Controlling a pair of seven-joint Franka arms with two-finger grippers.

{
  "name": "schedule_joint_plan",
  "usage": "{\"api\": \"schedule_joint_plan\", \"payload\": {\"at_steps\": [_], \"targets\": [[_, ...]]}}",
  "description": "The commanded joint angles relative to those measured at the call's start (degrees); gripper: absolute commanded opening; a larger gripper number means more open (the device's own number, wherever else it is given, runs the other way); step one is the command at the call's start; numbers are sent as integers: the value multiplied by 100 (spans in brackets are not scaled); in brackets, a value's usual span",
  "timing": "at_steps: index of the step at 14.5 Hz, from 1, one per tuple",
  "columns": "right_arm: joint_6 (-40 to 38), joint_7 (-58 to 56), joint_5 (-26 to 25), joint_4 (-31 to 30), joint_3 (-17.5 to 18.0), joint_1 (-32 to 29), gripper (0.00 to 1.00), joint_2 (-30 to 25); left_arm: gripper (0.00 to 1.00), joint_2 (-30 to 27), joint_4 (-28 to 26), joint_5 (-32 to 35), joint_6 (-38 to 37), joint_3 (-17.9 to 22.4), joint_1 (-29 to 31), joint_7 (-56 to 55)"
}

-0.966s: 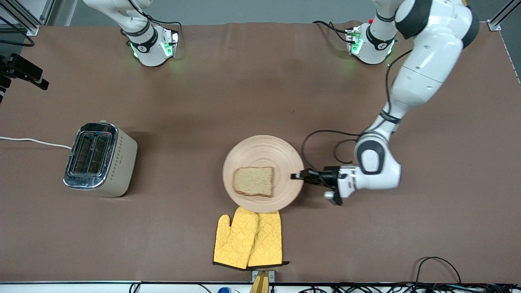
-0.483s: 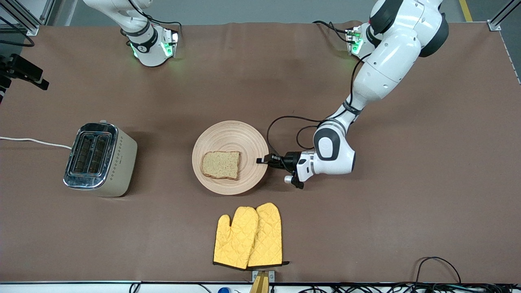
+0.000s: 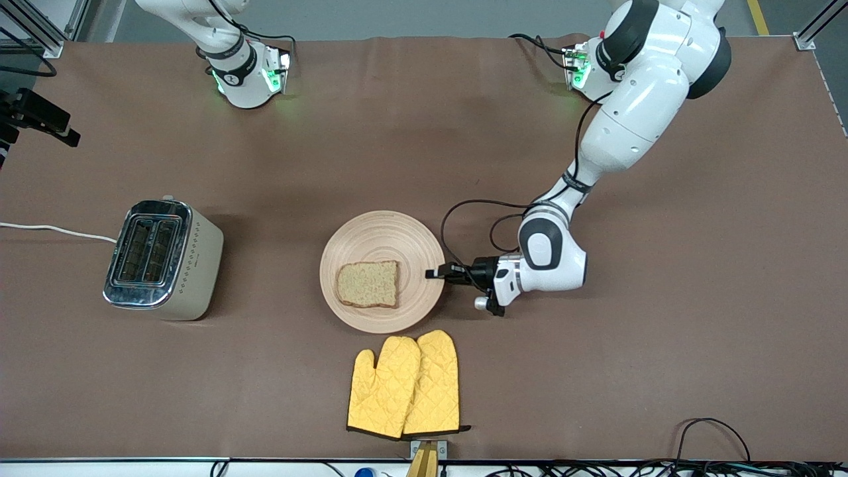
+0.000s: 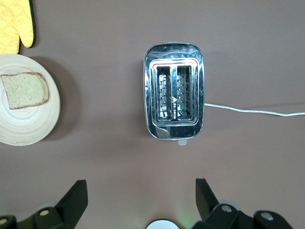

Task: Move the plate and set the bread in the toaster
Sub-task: 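Slide the plate with the left gripper toward the toaster, then release the plate and withdraw the left gripper while the right gripper reaches out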

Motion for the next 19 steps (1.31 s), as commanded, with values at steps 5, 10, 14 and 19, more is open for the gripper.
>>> {"api": "schedule_joint_plan", "payload": {"at_steps": [5, 10, 14, 19], "targets": [[-22, -75, 96, -35, 39, -94, 100, -26, 5, -462, -978, 147, -168, -42, 475, 598], [-22, -75, 96, -35, 39, -94, 100, -26, 100, -777, -1093, 147, -265, -25, 493, 257], [4, -40, 428, -61, 39, -85, 100, 1, 100, -1541, -1102, 855, -265, 212, 580, -1005], [565, 758, 755, -219, 91, 554, 100, 141, 100, -2307, -751, 3623, -588, 265, 1484, -3117]]}}
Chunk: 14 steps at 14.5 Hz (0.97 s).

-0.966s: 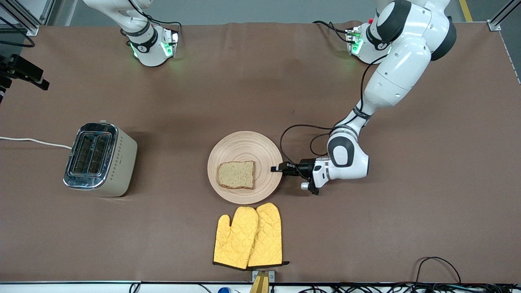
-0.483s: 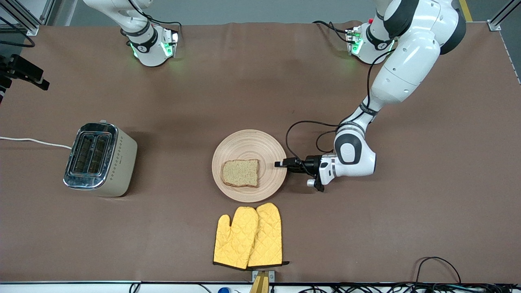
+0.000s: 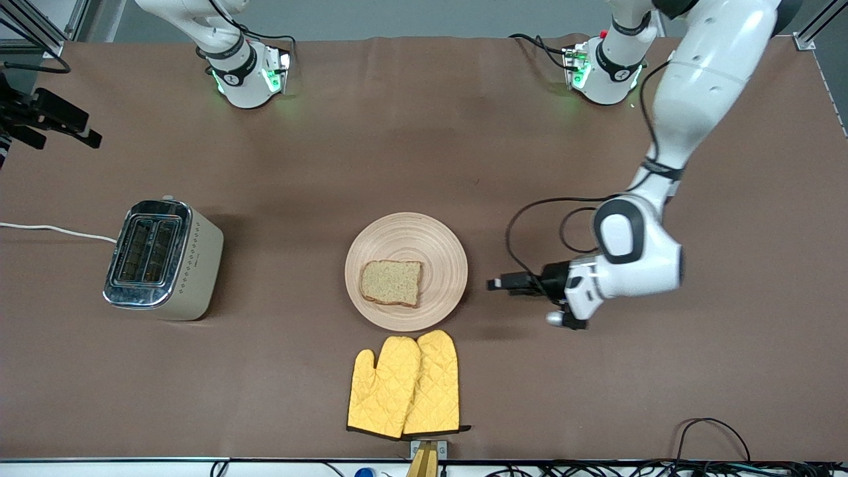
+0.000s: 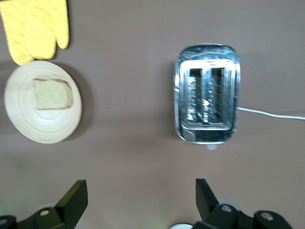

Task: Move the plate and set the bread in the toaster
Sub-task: 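Release the plate and withdraw the left gripper while the right gripper reaches out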

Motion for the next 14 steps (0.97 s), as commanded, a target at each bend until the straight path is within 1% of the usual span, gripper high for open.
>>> {"api": "schedule_joint_plan", "payload": {"at_steps": [1, 2, 4, 5, 6, 7, 9, 10, 11, 13, 14], "targets": [[387, 671, 109, -135, 32, 526, 100, 172, 100, -525, 143, 1104, -657, 8, 528, -692], [527, 855, 214, -135, 23, 693, 100, 304, 100, -709, 301, 1482, -1070, 17, 722, -921], [826, 1434, 233, -144, 23, 1149, 100, 699, 100, -982, 915, 2527, -2079, 8, 1109, -1264], [966, 1820, 215, -144, 23, 1421, 100, 936, 100, -1079, 1284, 3036, -2624, 8, 1206, -1370], [1142, 2059, 215, -144, 23, 1598, 100, 1164, 100, -1237, 1496, 3485, -3065, 8, 1207, -1441], [1274, 2113, 215, -144, 23, 1713, 100, 1358, 100, -1447, 1533, 3803, -3313, 17, 1207, -1511], [1616, 2253, 233, -144, 23, 1915, 100, 1788, 100, -1957, 1516, 4349, -3543, 17, 1181, -1757], [1792, 2516, 233, -144, 23, 2030, 100, 2025, 100, -2185, 1507, 4638, -3761, -18, 1172, -1888], [1994, 2727, 241, -144, 23, 2144, 100, 2280, 100, -2353, 1490, 4780, -3876, -35, 1181, -1942], [2302, 2861, 276, -118, 32, 2242, 100, 2676, 100, -2713, 1411, 4808, -4140, 165, 1093, -1934], [2460, 2905, 459, -100, 32, 2250, 100, 2870, 100, -2924, 1341, 4808, -4228, 419, 910, -1899]]}}
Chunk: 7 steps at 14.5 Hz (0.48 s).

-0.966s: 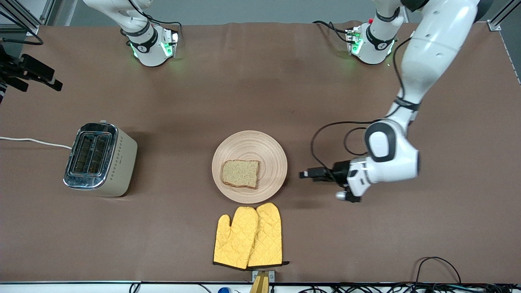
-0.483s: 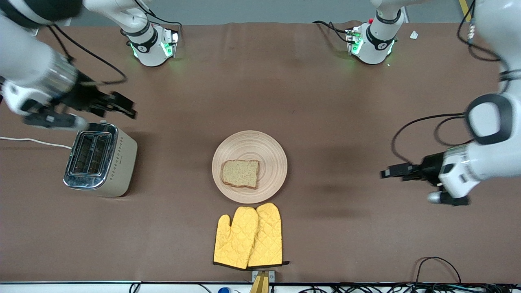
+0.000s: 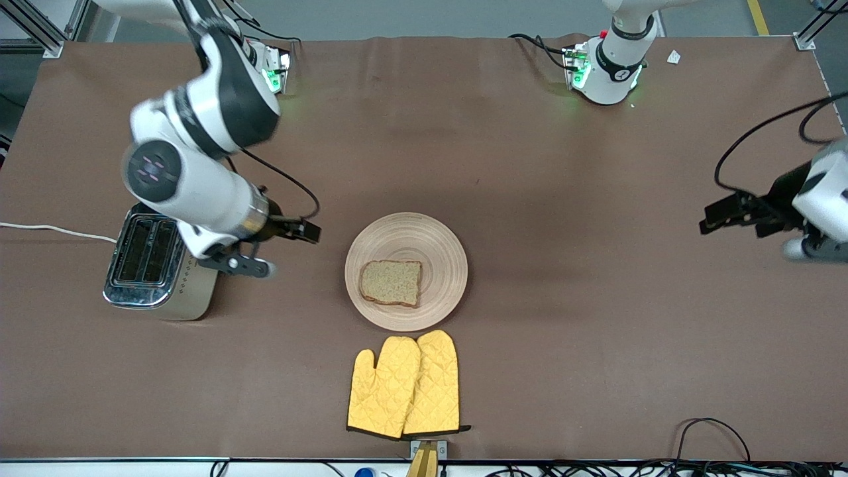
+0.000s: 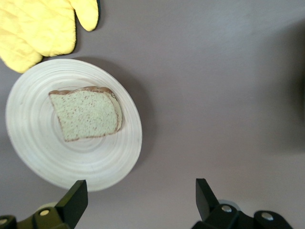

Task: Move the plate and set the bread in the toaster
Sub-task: 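Move the right gripper over the bread slice on the plate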

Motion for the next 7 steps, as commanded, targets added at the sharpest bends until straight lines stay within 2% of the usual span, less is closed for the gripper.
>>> {"api": "schedule_joint_plan", "payload": {"at_steps": [1, 2, 4, 7], "targets": [[370, 186, 536, 129, -65, 56, 100, 503, 100, -610, -358, 106, -175, 669, -424, 29], [520, 186, 687, 129, -65, 56, 100, 653, 100, -812, -429, 106, -366, 855, -565, 29], [749, 195, 697, 129, -65, 56, 100, 899, 100, -1129, -639, 115, -710, 970, -672, 46], [1074, 570, 706, 129, -65, 231, 100, 1198, 100, -1700, -1402, 106, -598, 1208, -997, 12]]}}
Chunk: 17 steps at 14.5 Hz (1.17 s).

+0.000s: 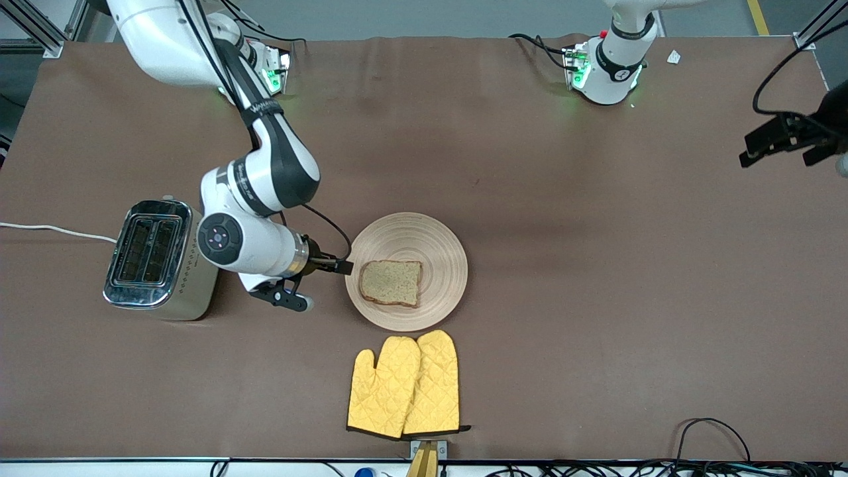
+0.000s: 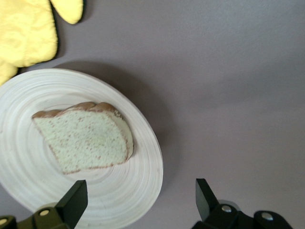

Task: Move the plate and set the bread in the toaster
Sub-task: 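Move the right gripper over the bread slice on the plate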

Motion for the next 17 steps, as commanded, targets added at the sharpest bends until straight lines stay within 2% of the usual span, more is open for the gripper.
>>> {"api": "schedule_joint_plan", "payload": {"at_steps": [1, 4, 7, 8, 12, 15, 17], "targets": [[238, 498, 86, 122, -26, 257, 100, 234, 100, -705, -1038, 91, 327, 197, -267, -6], [518, 499, 33, 131, -26, 398, 99, 366, 100, -1084, -1672, 100, 767, 162, -319, -67], [941, 464, -55, 131, -35, 626, 98, 471, 100, -1067, -1656, 213, 786, 118, -354, -85], [1020, 446, -264, 139, -44, 679, 97, 541, 100, -1032, -1656, 345, 812, 109, -363, -76], [1012, 420, -1696, 131, -35, 820, 95, 603, 100, -1032, -1647, 443, 952, 56, -320, 29], [1003, 437, -1821, 131, -35, 925, 95, 603, 100, -1023, -1621, 443, 1066, 56, -320, 38], [1029, 437, -1848, 131, -35, 996, 89, 621, 100, -901, -1507, 373, 1058, 56, -311, 47]]}}
